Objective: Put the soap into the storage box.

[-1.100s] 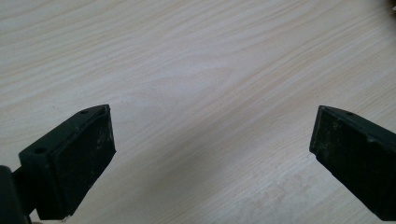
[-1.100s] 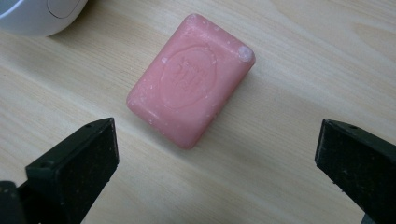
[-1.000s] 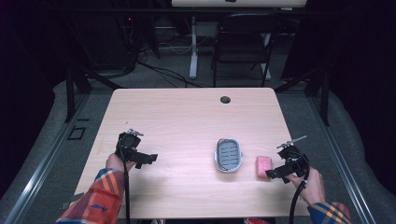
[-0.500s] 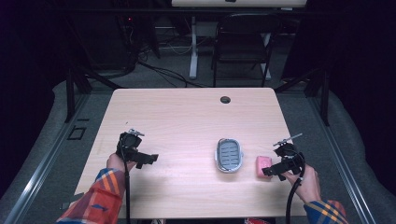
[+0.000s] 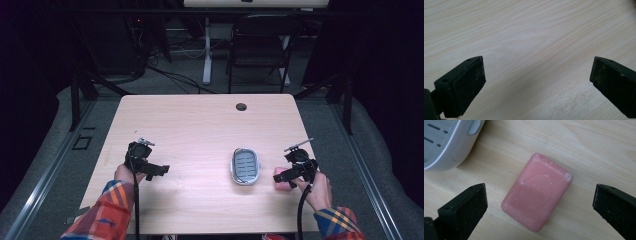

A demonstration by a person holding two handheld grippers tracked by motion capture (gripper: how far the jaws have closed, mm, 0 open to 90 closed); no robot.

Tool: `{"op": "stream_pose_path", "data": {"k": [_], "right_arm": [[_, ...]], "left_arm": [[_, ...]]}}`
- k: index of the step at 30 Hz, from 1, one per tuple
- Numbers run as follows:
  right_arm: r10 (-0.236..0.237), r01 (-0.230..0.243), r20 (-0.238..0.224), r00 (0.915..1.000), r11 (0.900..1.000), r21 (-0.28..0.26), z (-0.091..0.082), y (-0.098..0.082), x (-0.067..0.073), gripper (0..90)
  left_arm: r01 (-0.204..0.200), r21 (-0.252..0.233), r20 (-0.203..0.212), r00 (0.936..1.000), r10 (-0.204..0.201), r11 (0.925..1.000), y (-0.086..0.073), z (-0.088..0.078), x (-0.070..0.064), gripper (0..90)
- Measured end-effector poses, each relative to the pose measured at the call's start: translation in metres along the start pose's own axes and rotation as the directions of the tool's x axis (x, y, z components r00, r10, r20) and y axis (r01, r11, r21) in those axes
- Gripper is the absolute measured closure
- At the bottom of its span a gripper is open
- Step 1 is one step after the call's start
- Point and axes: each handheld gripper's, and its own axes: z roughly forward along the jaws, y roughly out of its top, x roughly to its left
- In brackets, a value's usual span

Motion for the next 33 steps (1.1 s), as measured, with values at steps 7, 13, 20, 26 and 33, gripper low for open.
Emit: {"op": "stream_pose_path", "data": {"k": [7, 13, 20, 26, 33], "right_arm": [[0.038, -0.039, 0.025, 0.9990, 0.999, 0.032, 0.011, 0.007, -0.003, 0.0], [0.024, -0.028, 0.043, 0.9988, 0.997, 0.078, 0.020, 0.010, 0.002, 0.0], [0.009, -0.016, 0.062, 0.9980, 0.993, 0.113, 0.025, 0.008, 0.003, 11.3], [-0.004, -0.002, 0.043, 0.9991, 0.990, 0.140, 0.026, 0.006, 0.004, 28.5], [-0.015, 0.008, 0.050, 0.9986, 0.989, 0.148, 0.024, 0.004, 0.004, 36.6]], "left_arm": [[0.003, 0.000, 0.000, 1.0000, -0.003, 1.0000, 0.000, 0.002, -0.001, 0.0], [0.004, 0.000, 0.000, 1.0000, -0.004, 1.0000, 0.000, 0.001, -0.001, 0.1], [0.001, 0.002, 0.002, 1.0000, -0.001, 1.0000, 0.000, 0.002, -0.001, 0.1], [0.002, 0.002, 0.004, 1.0000, -0.002, 1.0000, 0.000, 0.002, -0.001, 0.1], [0.003, -0.010, 0.003, 1.0000, -0.003, 0.9999, 0.000, 0.000, -0.002, 0.1]]}}
